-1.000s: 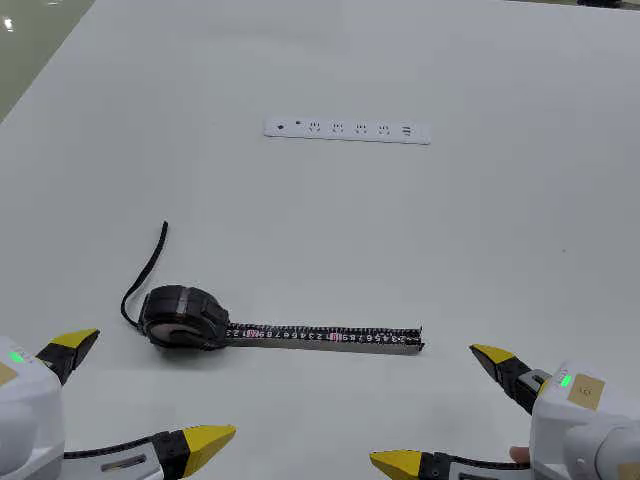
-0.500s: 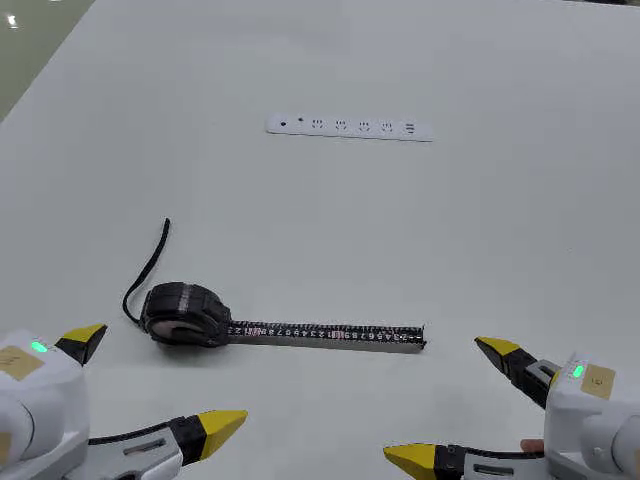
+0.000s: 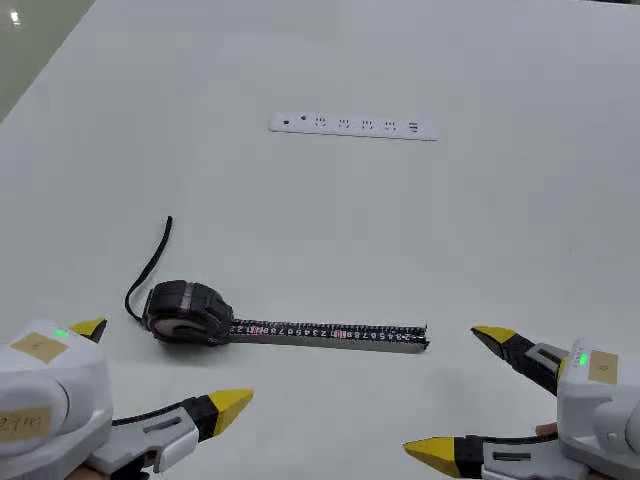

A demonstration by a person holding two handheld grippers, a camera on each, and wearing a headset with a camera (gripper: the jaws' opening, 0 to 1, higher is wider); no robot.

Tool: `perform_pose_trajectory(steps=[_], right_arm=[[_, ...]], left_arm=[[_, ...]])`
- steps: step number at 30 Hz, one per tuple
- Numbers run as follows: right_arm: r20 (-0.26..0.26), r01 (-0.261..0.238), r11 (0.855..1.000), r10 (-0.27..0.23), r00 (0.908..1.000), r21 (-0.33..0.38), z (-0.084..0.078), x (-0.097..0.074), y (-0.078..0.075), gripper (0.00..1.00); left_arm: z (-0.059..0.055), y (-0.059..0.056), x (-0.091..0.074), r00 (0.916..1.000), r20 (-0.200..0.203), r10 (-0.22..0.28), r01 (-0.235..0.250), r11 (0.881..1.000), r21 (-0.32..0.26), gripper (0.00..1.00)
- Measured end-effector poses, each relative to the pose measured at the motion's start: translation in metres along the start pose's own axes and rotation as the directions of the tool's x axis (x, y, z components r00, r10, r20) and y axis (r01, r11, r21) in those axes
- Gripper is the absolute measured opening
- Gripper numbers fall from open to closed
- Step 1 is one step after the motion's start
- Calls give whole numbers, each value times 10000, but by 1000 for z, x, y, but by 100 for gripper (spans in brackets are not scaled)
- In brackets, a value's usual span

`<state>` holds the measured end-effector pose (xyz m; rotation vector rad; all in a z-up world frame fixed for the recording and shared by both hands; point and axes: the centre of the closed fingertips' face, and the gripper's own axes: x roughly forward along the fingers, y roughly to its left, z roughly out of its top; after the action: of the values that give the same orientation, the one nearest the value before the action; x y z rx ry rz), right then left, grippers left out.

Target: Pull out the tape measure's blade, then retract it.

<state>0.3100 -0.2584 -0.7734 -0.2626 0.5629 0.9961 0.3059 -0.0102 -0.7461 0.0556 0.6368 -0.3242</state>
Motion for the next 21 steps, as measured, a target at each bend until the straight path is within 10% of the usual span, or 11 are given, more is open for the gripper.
perform_pose_trajectory(steps=[21], right_arm=[[-550, -1124, 9759, 1038, 9931, -1869, -13, 19, -27, 57]], left_arm=[[4, 21, 33, 9961, 118, 877, -865, 9932, -776, 100]])
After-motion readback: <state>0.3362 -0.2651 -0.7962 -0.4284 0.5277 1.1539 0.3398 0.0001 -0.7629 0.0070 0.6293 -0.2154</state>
